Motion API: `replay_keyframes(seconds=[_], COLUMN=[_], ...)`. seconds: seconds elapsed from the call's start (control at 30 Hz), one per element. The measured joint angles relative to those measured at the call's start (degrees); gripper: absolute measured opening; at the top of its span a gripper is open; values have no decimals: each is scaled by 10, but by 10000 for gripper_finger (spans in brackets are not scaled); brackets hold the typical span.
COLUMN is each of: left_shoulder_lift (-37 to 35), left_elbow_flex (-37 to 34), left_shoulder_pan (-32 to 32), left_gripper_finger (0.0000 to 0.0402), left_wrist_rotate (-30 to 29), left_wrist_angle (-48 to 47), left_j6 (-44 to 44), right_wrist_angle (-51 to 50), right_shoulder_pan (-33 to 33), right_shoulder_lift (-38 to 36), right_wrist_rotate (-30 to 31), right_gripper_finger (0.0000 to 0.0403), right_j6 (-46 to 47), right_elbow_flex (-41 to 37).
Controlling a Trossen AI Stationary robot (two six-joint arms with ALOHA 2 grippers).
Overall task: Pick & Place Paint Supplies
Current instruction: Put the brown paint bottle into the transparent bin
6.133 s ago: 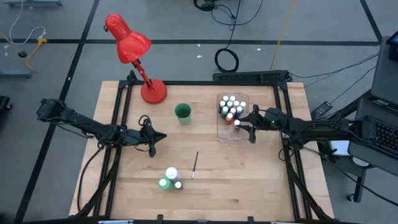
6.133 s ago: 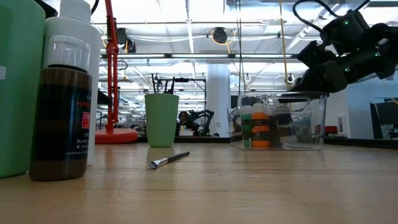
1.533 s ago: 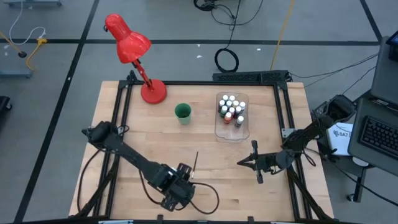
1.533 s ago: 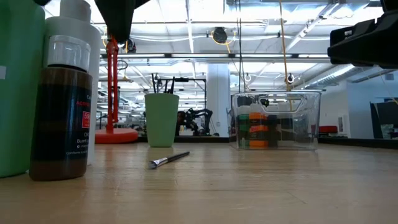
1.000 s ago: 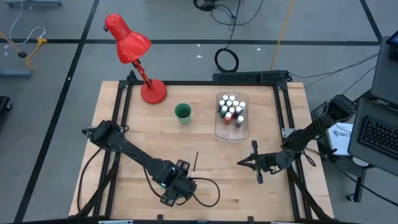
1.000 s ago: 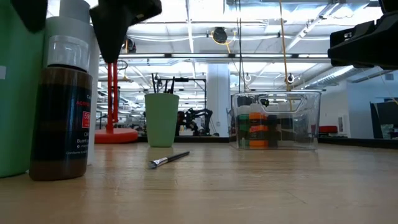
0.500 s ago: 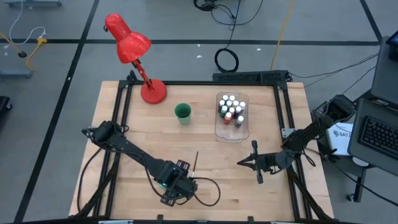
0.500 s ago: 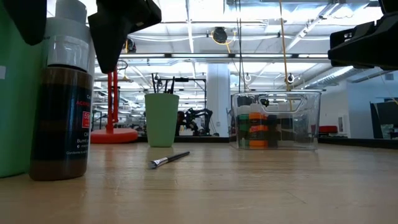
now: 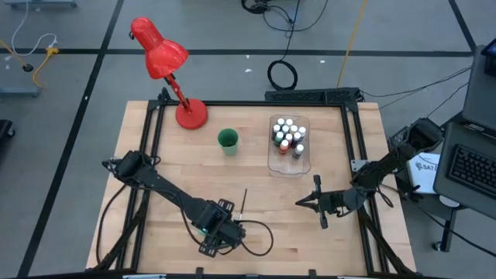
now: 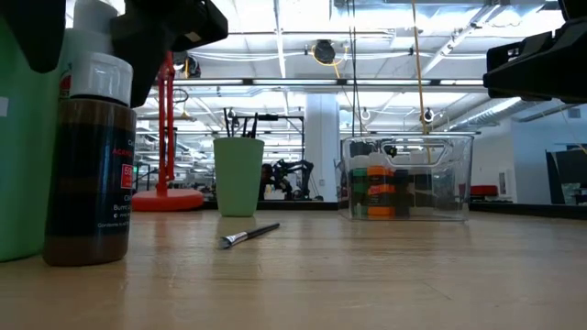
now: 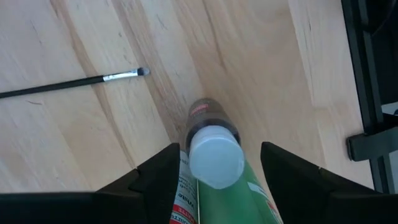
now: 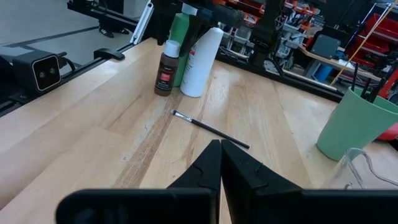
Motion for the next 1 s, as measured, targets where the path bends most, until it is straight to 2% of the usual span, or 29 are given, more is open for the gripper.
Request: replay_keyframes(seconds=[0.27, 0.47, 0.77, 0.9, 1.0], left_shoulder_lift=[0, 0, 2, 2, 2], left_elbow_flex=[0, 0, 23, 89, 166], left_shoulder_pan=[0, 1, 31, 47, 62], left_gripper_finger=[175, 98, 95, 95, 95], left_wrist_rotate=[-14, -12, 19, 38, 1], left_wrist_angle=[5, 12, 15, -46, -78], left_j6=[12, 59, 98, 118, 150], right_wrist_angle=[0, 0, 0, 0, 0], right_shoulder_pan=[0, 0, 0, 0, 0], right_shoulder_lift=[0, 0, 0, 0, 0], right_wrist_rotate=[0, 0, 0, 0, -2], right_gripper_finger=[4, 4, 4, 4, 4], right_j6=[0, 0, 2, 4, 4], right_elbow_flex=[0, 0, 0, 0, 0])
